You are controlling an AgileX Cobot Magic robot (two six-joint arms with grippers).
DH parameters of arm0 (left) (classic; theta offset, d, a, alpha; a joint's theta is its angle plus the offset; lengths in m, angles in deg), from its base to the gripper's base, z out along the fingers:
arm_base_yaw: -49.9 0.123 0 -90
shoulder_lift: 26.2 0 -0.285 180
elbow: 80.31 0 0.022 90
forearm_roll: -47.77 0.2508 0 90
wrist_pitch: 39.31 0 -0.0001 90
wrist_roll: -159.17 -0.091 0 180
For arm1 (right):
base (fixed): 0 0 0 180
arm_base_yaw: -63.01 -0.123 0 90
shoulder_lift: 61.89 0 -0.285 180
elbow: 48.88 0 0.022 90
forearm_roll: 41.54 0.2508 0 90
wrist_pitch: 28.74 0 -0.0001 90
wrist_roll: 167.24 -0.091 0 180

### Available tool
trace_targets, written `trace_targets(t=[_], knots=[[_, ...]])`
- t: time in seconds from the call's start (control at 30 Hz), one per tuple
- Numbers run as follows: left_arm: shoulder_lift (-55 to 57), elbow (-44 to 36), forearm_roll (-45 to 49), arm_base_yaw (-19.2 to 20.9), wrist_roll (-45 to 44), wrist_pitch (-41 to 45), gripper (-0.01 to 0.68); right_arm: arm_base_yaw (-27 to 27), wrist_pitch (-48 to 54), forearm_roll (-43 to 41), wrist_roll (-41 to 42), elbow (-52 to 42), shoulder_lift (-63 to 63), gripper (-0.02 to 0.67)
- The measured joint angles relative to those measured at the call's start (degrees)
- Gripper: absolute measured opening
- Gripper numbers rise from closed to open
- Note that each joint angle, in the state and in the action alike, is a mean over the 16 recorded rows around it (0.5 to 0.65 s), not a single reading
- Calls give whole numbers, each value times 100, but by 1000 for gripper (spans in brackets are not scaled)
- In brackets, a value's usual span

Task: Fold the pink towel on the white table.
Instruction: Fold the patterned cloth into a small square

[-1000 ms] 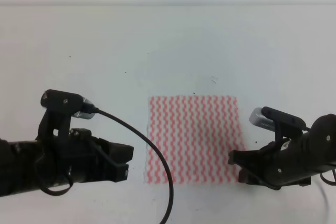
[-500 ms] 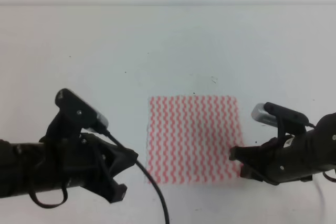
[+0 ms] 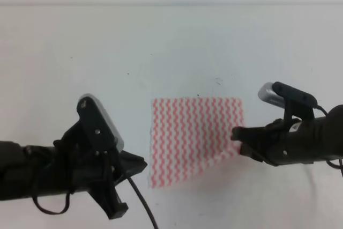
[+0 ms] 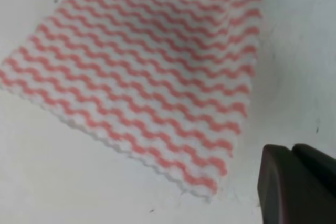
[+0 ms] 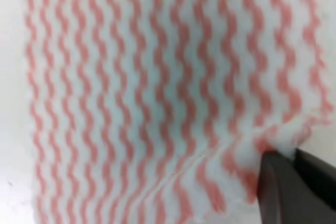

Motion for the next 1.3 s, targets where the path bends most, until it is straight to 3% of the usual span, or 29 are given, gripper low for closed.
trace_targets(t=[0.27, 0.6, 0.97, 1.3], knots=[[427, 1, -374, 0, -964, 242, 127, 0, -194, 5, 0, 116, 48, -17], [722, 4, -711, -105, -2808, 68, 301, 0, -368, 11, 1, 132, 205, -17], [1257, 9, -1110, -224, -4073, -407, 325, 0, -496, 25, 1, 133, 263, -17], [1850, 12, -2140, -224, -5351, -652, 325, 0, -510, 32, -3, 133, 263, -17]])
